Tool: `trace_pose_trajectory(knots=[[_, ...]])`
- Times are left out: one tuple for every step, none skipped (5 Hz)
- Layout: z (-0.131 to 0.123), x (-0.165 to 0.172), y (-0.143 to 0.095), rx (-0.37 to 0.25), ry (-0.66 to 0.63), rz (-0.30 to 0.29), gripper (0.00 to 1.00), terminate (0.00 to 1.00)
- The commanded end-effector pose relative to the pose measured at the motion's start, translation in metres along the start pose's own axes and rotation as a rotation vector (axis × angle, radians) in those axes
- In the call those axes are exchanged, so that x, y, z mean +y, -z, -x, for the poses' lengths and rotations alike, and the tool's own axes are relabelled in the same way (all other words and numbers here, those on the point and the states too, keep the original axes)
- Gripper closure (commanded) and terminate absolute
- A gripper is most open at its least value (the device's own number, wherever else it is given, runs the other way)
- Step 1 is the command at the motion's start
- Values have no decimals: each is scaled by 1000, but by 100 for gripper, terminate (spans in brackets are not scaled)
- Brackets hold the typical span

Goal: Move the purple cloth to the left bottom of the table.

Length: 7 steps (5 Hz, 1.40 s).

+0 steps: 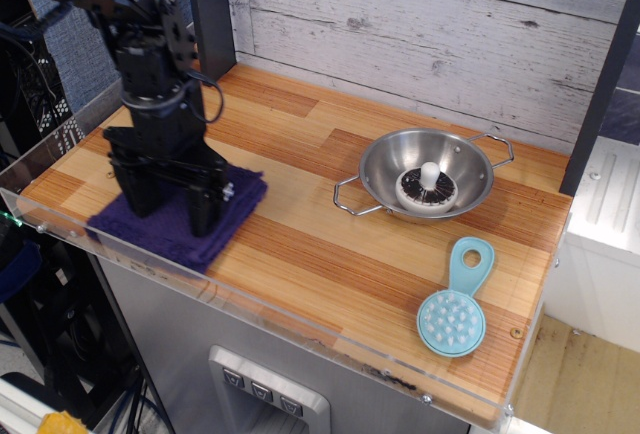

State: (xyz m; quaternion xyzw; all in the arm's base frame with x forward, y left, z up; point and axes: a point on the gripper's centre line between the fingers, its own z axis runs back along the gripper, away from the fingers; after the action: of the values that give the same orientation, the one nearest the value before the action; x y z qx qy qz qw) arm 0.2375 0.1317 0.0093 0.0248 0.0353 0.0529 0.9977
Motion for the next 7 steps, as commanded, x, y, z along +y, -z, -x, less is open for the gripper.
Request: trace_pose_trajectory(knots=[[-2,41,-4,-3,-32,21,0,0],[-7,50,-9,-6,-10,17,0,0],[-10,54,-13,-6,18,24,0,0],[-13,50,-13,-10,39,22,0,0],[-10,43,-12,-10,66,21,0,0],[-10,31,-30,-68,93,5,0,0],[-3,25,-61,-183,65,46,0,0]])
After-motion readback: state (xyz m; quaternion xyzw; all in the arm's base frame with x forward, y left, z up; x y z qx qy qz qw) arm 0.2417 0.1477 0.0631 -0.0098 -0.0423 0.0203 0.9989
